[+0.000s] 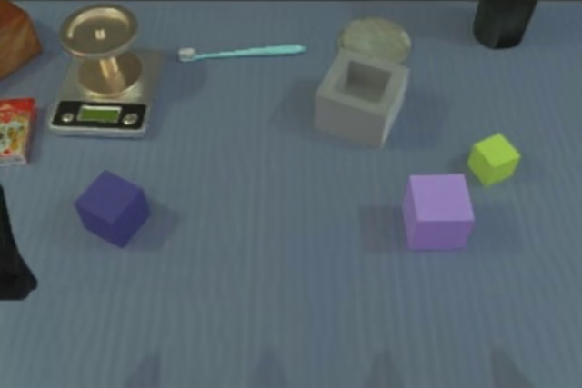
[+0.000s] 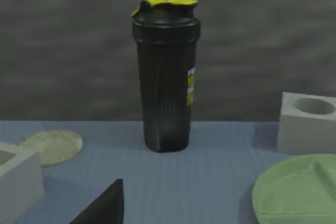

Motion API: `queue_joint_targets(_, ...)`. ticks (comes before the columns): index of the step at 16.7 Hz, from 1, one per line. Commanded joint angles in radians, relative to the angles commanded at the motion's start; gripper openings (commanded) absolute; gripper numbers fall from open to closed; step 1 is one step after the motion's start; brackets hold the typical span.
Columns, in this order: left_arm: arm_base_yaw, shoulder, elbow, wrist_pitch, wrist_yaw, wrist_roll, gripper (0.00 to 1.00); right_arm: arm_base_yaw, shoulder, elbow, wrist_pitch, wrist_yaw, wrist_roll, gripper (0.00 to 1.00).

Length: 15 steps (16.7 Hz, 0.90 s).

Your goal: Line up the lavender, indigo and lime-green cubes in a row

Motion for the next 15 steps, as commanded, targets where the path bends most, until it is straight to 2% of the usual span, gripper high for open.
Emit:
queue_joint_targets(4, 0.0, 0.0, 0.0, 0.0, 0.0, 0.0, 1.0, 0.003, 0.03, 0.03, -0.019, 0.001, -0.004, 1.0)
queue_joint_targets(7, 0.0, 0.0, 0.0, 0.0, 0.0, 0.0, 1.0, 0.015, 0.155, 0.154, -0.095, 0.002, -0.02, 1.0)
queue_joint_targets(11, 0.0, 0.0, 0.0, 0.0, 0.0, 0.0, 1.0, 0.046, 0.466, 0.441, -0.269, 0.0, -0.057, 1.0)
queue_joint_targets(15, 0.0, 0.0, 0.0, 0.0, 0.0, 0.0, 1.0, 0.083, 0.915, 0.798, -0.493, 0.0, -0.103, 1.0)
